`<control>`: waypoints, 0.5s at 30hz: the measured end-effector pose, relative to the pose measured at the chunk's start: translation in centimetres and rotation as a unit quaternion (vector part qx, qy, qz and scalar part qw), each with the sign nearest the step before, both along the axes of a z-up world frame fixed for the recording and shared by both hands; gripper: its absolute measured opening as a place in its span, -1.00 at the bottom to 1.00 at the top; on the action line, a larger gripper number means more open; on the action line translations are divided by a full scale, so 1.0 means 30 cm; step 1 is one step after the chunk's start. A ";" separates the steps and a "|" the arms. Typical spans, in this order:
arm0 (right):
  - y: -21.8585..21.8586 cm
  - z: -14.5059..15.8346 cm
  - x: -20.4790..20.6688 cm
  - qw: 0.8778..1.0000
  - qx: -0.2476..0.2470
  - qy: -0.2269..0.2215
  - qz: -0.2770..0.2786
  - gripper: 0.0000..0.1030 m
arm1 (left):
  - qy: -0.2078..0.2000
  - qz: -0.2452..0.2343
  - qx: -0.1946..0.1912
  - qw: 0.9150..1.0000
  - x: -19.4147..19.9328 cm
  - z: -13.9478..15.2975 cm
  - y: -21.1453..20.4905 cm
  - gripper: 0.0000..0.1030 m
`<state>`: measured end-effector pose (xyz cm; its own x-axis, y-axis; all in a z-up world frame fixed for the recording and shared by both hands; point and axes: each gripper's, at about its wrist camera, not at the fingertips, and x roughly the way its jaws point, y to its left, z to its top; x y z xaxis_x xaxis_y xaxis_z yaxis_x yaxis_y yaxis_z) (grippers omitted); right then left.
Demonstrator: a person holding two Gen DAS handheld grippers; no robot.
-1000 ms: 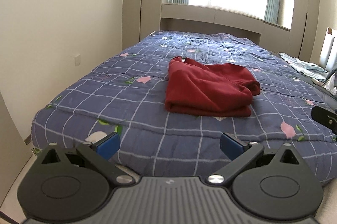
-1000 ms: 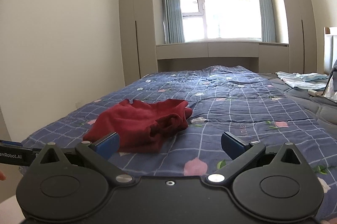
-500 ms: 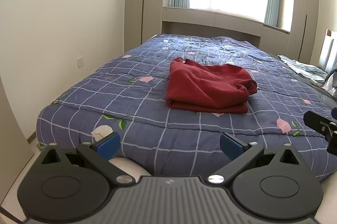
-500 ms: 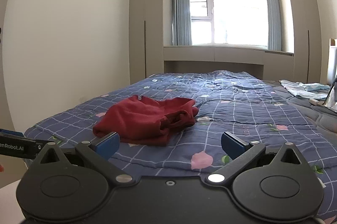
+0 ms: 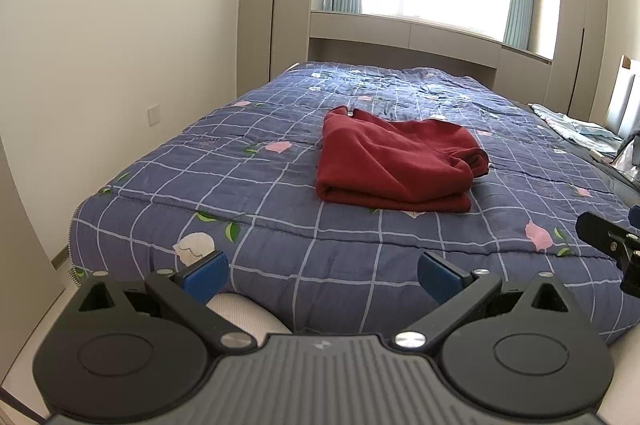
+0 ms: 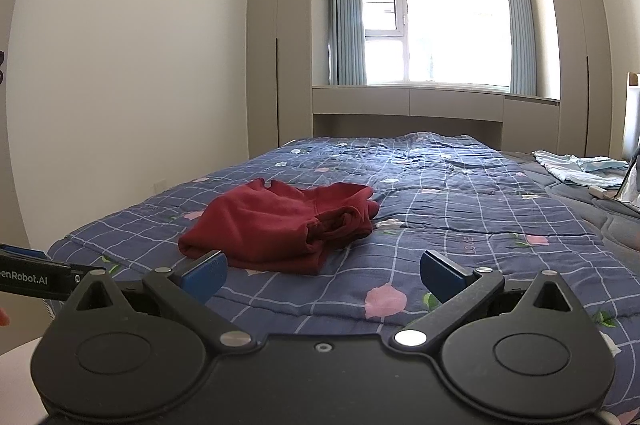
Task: Fold small clothes
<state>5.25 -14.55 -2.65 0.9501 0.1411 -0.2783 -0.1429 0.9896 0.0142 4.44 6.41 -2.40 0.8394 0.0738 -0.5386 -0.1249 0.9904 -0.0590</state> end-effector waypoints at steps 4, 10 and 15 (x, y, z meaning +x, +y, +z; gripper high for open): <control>0.000 -0.003 0.004 1.000 0.001 -0.001 -0.001 0.99 | 0.000 0.000 0.001 1.000 0.000 -0.001 -0.001 0.99; -0.004 -0.005 0.000 1.000 0.005 0.000 -0.002 0.99 | 0.000 -0.001 0.002 1.000 0.000 0.000 -0.001 0.99; -0.005 -0.005 0.000 1.000 0.006 0.000 -0.002 0.99 | 0.000 0.000 0.002 1.000 0.000 0.000 -0.002 0.99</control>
